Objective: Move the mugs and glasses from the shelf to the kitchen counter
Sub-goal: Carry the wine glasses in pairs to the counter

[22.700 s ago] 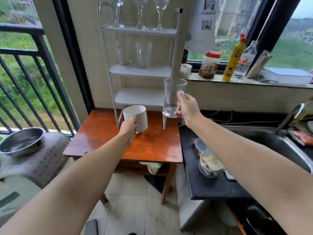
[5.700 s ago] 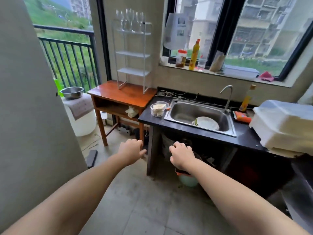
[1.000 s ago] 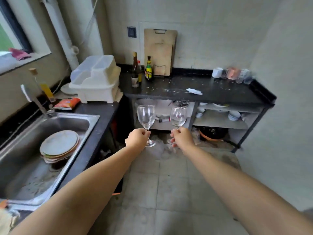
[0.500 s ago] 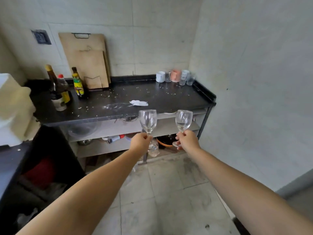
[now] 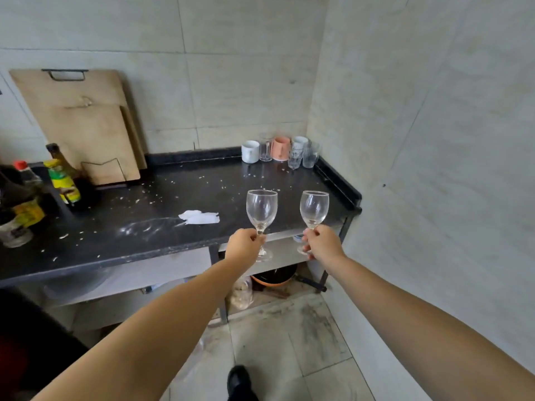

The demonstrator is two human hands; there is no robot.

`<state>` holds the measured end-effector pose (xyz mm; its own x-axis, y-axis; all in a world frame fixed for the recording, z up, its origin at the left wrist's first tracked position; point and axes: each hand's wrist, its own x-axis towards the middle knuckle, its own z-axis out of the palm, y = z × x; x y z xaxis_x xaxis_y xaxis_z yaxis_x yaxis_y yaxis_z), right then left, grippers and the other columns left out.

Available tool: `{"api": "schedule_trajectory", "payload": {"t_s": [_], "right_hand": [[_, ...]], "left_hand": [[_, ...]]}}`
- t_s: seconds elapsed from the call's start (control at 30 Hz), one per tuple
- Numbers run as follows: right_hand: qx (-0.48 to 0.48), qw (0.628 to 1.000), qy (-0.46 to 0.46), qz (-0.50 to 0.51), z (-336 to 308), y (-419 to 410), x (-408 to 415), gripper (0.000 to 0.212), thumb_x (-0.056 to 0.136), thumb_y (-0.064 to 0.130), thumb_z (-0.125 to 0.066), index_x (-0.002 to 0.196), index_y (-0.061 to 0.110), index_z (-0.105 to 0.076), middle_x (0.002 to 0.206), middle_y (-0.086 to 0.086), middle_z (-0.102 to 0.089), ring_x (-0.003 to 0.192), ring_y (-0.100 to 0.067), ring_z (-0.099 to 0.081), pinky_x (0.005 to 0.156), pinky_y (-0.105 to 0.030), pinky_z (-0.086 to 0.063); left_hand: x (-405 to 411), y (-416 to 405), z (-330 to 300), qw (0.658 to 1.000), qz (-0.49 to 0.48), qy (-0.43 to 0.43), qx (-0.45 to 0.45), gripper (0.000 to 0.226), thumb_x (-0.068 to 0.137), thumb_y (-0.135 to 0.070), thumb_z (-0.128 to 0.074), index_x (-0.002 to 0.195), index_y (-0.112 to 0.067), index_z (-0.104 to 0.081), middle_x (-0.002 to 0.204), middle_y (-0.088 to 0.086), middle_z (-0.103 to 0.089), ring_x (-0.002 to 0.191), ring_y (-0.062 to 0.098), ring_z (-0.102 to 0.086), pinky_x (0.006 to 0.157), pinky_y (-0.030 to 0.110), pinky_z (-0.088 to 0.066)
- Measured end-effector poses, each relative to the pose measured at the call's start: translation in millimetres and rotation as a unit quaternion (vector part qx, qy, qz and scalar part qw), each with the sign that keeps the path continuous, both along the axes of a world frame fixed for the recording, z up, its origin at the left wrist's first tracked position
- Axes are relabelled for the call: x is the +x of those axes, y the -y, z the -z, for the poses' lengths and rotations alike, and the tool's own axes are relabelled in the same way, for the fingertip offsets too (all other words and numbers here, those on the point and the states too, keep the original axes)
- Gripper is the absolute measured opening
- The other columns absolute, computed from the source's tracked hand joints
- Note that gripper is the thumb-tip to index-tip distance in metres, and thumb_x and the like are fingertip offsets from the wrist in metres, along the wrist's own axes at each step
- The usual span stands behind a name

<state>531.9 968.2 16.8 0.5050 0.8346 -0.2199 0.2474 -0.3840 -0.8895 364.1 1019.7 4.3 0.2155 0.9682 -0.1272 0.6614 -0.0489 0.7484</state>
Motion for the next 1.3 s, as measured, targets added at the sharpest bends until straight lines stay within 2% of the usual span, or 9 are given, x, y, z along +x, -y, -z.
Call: {"api": "schedule_trajectory", "payload": {"t_s": [0.1, 0.23, 0.5, 0.6, 0.73, 0.83, 0.97, 1.07, 1.3], "right_hand": [[-0.003, 1.0, -0.006, 0.001, 5, -54, 17, 0.022, 0.099, 0.014, -0.042, 0.106, 0.002, -0.058, 0.097, -0.009, -0.061, 0.054, -0.012, -0.054, 0.036, -0.018, -0.043], [0.001, 1.0, -0.006, 0.001, 7, -140, 42, 0.019, 0.099, 0.013, -0.042, 0.103, 0.005, -0.058, 0.097, -0.008, -0.06, 0.054, -0.011, -0.053, 0.036, -0.015, -0.044], [-0.006, 0.999, -0.046, 0.029, 5, -297, 87, 0.022, 0.098, 0.011, -0.046, 0.112, 0.0, -0.059, 0.09, -0.009, -0.061, 0.063, -0.016, -0.062, 0.052, -0.023, -0.053], [-0.02, 0.996, -0.078, 0.037, 18, -339, 98, 0.022, 0.097, 0.009, -0.048, 0.116, 0.0, -0.057, 0.095, -0.011, -0.06, 0.068, -0.018, -0.063, 0.056, -0.025, -0.055], [-0.029, 0.994, -0.1, 0.021, 40, -398, 112, 0.021, 0.098, 0.007, -0.047, 0.116, 0.0, -0.056, 0.098, -0.013, -0.059, 0.071, -0.019, -0.063, 0.058, -0.025, -0.056], [-0.04, 0.995, -0.095, -0.005, 57, -441, 123, 0.02, 0.097, 0.008, -0.048, 0.114, 0.003, -0.057, 0.097, -0.012, -0.061, 0.072, -0.018, -0.064, 0.066, -0.029, -0.059], [-0.047, 0.996, -0.067, -0.045, 85, -502, 145, 0.013, 0.097, 0.013, -0.05, 0.103, 0.009, -0.061, 0.084, -0.005, -0.063, 0.071, -0.013, -0.062, 0.065, -0.026, -0.055], [-0.042, 0.995, -0.042, -0.078, 108, -539, 160, 0.016, 0.097, 0.015, -0.049, 0.097, 0.01, -0.064, 0.08, 0.0, -0.062, 0.069, -0.009, -0.057, 0.059, -0.018, -0.046], [-0.027, 0.992, -0.094, -0.079, 158, -596, 167, 0.018, 0.097, 0.01, -0.046, 0.101, 0.006, -0.064, 0.084, 0.002, -0.064, 0.075, -0.008, -0.062, 0.074, -0.023, -0.055]], "left_hand": [[18, -55, 6, 1.0, -0.005, -0.006, 0.011, 0.04, 0.093, -0.024, -0.054, 0.057, -0.011, -0.042, 0.055, 0.0, -0.041, 0.056, 0.016, -0.039, 0.05, 0.025, -0.028], [41, -148, 10, 1.0, -0.008, -0.001, 0.017, 0.034, 0.093, -0.025, -0.055, 0.064, -0.009, -0.05, 0.057, -0.001, -0.046, 0.055, 0.014, -0.042, 0.051, 0.024, -0.032], [73, -312, 5, 0.999, -0.031, 0.002, -0.024, 0.042, 0.092, -0.024, -0.057, 0.054, -0.015, -0.043, 0.055, 0.0, -0.044, 0.06, 0.017, -0.044, 0.063, 0.029, -0.035], [82, -348, 13, 0.998, -0.031, 0.006, -0.05, 0.035, 0.092, -0.025, -0.058, 0.061, -0.01, -0.051, 0.057, 0.001, -0.047, 0.063, 0.018, -0.047, 0.065, 0.03, -0.038], [97, -394, 28, 0.996, -0.046, 0.012, -0.073, 0.033, 0.092, -0.024, -0.058, 0.063, -0.01, -0.052, 0.058, 0.0, -0.048, 0.058, 0.014, -0.046, 0.058, 0.028, -0.036], [110, -428, 40, 0.994, -0.069, 0.015, -0.081, 0.027, 0.092, -0.023, -0.058, 0.07, -0.007, -0.057, 0.061, 0.0, -0.051, 0.065, 0.016, -0.05, 0.062, 0.029, -0.037], [141, -481, 64, 0.989, -0.119, 0.027, -0.086, 0.026, 0.091, -0.024, -0.06, 0.085, 0.0, -0.067, 0.088, 0.011, -0.061, 0.085, 0.025, -0.06, 0.077, 0.036, -0.046], [167, -513, 84, 0.982, -0.156, 0.05, -0.091, 0.02, 0.09, -0.022, -0.06, 0.093, -0.002, -0.064, 0.1, 0.013, -0.062, 0.095, 0.026, -0.061, 0.078, 0.031, -0.045], [203, -561, 130, 0.974, -0.195, 0.065, -0.094, 0.018, 0.089, -0.019, -0.061, 0.098, -0.003, -0.064, 0.099, 0.006, -0.059, 0.087, 0.016, -0.056, 0.076, 0.026, -0.041]]}}
